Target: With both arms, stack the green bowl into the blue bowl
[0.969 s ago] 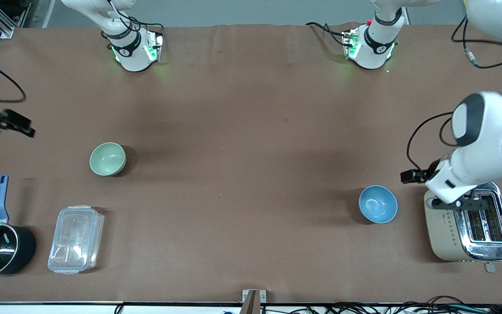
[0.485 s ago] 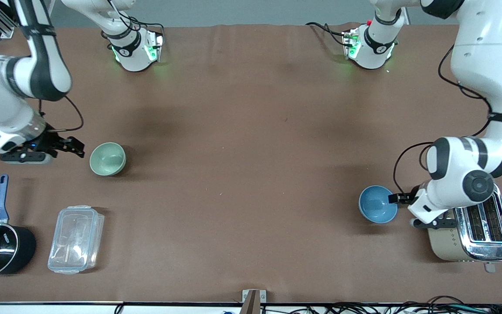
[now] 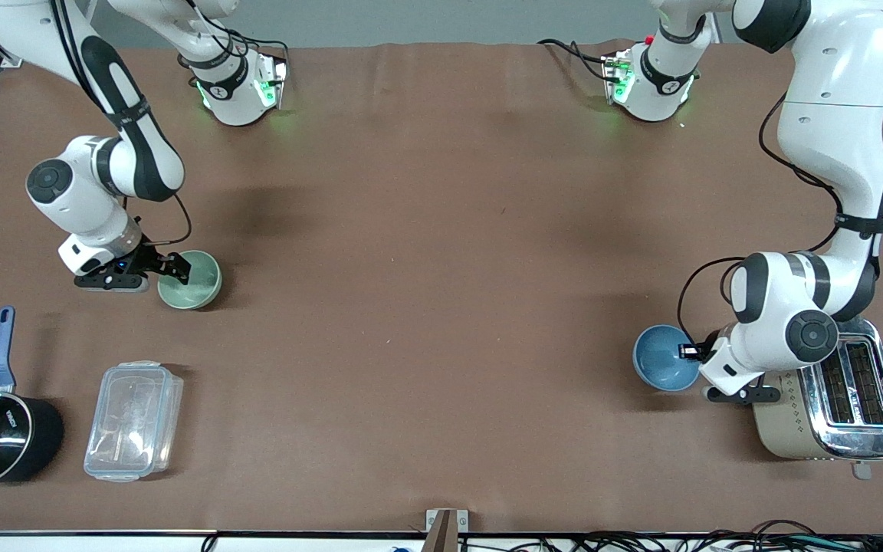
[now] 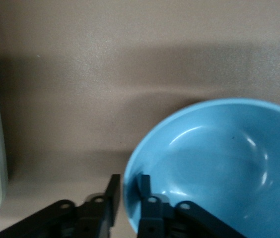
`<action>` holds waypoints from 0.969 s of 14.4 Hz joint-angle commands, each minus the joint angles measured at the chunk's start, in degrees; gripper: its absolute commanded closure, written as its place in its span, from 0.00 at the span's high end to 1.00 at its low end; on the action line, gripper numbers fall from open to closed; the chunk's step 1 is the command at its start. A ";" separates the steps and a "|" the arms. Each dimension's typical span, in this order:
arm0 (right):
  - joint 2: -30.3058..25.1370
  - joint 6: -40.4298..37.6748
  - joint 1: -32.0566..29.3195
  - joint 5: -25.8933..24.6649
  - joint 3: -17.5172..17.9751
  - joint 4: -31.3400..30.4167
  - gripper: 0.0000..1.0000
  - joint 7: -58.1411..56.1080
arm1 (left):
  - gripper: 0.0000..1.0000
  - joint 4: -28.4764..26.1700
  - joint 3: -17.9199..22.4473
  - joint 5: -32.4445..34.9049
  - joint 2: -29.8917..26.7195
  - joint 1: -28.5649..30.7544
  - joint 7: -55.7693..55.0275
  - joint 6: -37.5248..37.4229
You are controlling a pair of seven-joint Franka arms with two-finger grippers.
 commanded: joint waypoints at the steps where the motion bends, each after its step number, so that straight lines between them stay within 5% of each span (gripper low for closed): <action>1: 0.21 1.21 -1.14 -0.37 0.38 -0.81 0.96 -0.82 | 0.01 1.28 -0.52 0.22 -0.04 -0.41 -0.61 -0.19; 3: 0.83 2.44 -1.05 -0.37 0.46 -1.86 0.86 -0.73 | 0.00 1.81 -2.62 0.22 -1.52 -0.58 -0.61 -0.28; 7: 0.83 2.10 -1.14 -0.19 0.55 -1.78 0.11 0.49 | 0.00 1.99 -10.70 0.22 -4.26 -0.58 -6.83 -2.29; 8: 0.74 1.92 -0.97 -0.19 0.55 -1.69 0.02 2.67 | 0.00 1.99 -13.59 0.22 -4.35 -0.58 -10.15 -3.52; 11: -0.04 -1.22 -0.18 -0.19 0.73 -0.03 0.00 6.29 | 0.00 1.90 -20.38 0.48 -3.91 -2.68 -22.98 -5.47; 14: -2.94 -14.03 -0.17 -0.19 0.82 6.81 0.00 6.56 | 0.00 2.08 -20.57 0.84 -2.16 -11.01 -33.54 -4.77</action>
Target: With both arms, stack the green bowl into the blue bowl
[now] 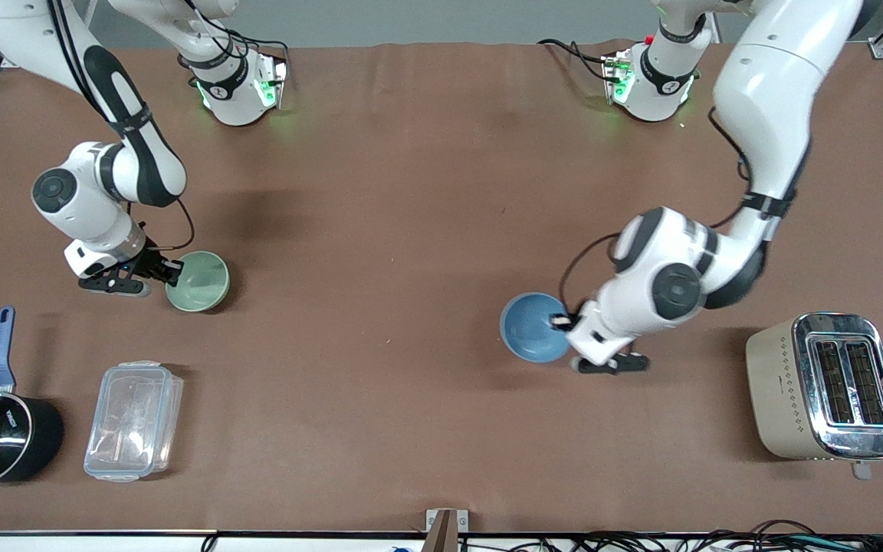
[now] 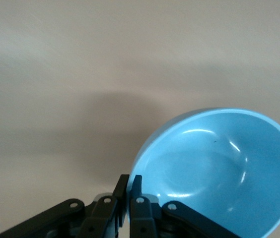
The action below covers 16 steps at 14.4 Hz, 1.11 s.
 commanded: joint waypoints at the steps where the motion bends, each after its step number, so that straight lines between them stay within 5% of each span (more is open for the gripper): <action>1: -3.56 -11.19 -0.30 -0.26 0.13 6.08 0.00 1.46 | 0.00 -0.06 0.23 0.96 1.46 -6.92 -9.09 0.57; 6: -4.19 -29.75 2.51 5.17 0.22 20.32 0.00 1.89 | 0.01 -0.15 0.23 0.96 4.36 -13.61 -15.36 6.37; 11: -3.66 -30.92 14.17 8.09 0.13 27.09 0.00 18.38 | 0.12 -0.15 0.40 0.78 7.62 -16.78 -17.55 10.77; 13: -2.44 -30.92 18.75 8.09 0.22 29.65 0.00 25.06 | 0.34 -0.06 0.49 0.95 7.89 -16.61 -17.91 10.86; 15: -1.47 -30.40 23.32 8.09 0.13 29.92 0.00 31.66 | 0.97 0.29 1.10 1.39 5.53 -16.00 -18.79 10.68; 16: -0.68 -29.87 25.95 8.09 0.13 30.18 0.00 34.65 | 1.00 0.73 2.24 2.09 3.08 -15.47 -19.05 10.07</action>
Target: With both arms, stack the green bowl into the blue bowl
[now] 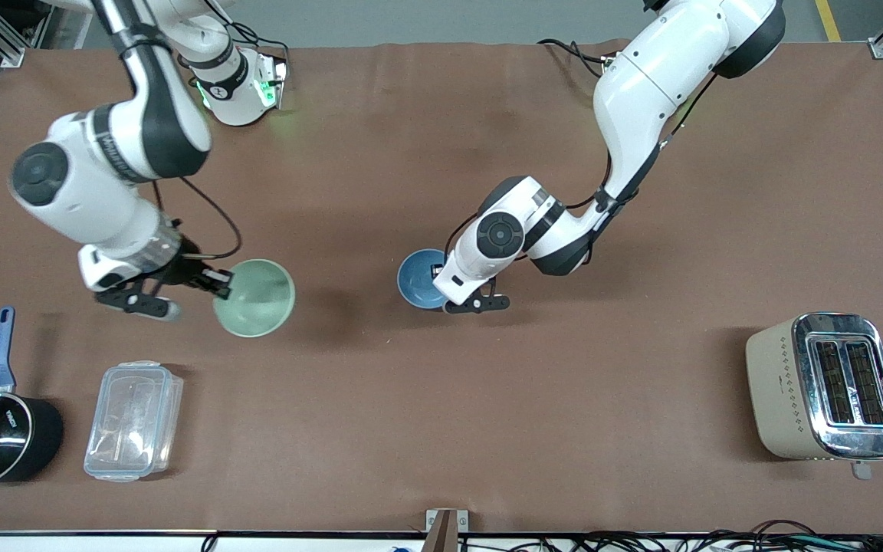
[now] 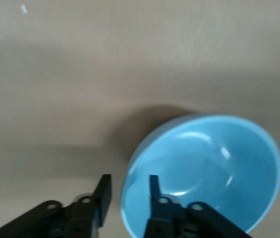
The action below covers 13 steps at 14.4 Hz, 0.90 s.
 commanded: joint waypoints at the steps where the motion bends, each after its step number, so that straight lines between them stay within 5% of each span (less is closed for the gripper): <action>1: 3.17 0.49 5.97 0.49 -0.65 2.20 0.00 7.09 | 1.00 0.37 2.73 2.01 -8.05 2.01 -1.28 -2.81; 6: 8.27 4.26 15.38 -0.04 -0.73 4.31 0.00 18.61 | 1.00 6.43 3.00 2.10 -17.82 12.19 4.32 -22.05; 13: 16.27 10.51 21.63 -0.22 -0.74 6.59 0.00 25.13 | 1.00 7.93 2.21 1.49 -28.89 29.16 30.42 -33.04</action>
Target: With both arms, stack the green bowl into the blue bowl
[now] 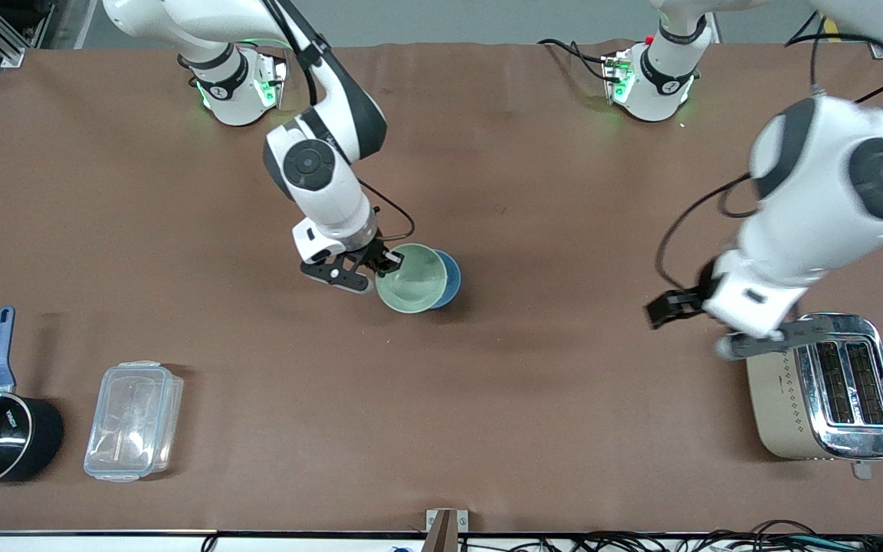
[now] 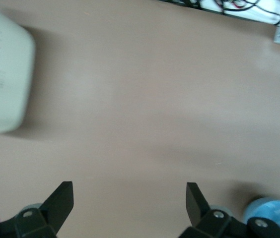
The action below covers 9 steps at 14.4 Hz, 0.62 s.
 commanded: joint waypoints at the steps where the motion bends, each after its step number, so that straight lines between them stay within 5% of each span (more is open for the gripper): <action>1: 2.81 0.83 0.73 -0.18 -0.64 2.41 0.00 1.41 | 1.00 -0.10 -0.78 0.32 -4.81 3.67 8.05 -6.55; 9: 3.96 1.54 2.75 -0.27 -0.82 0.12 0.01 1.50 | 1.00 0.08 -0.25 -1.35 -13.70 7.11 18.18 -14.74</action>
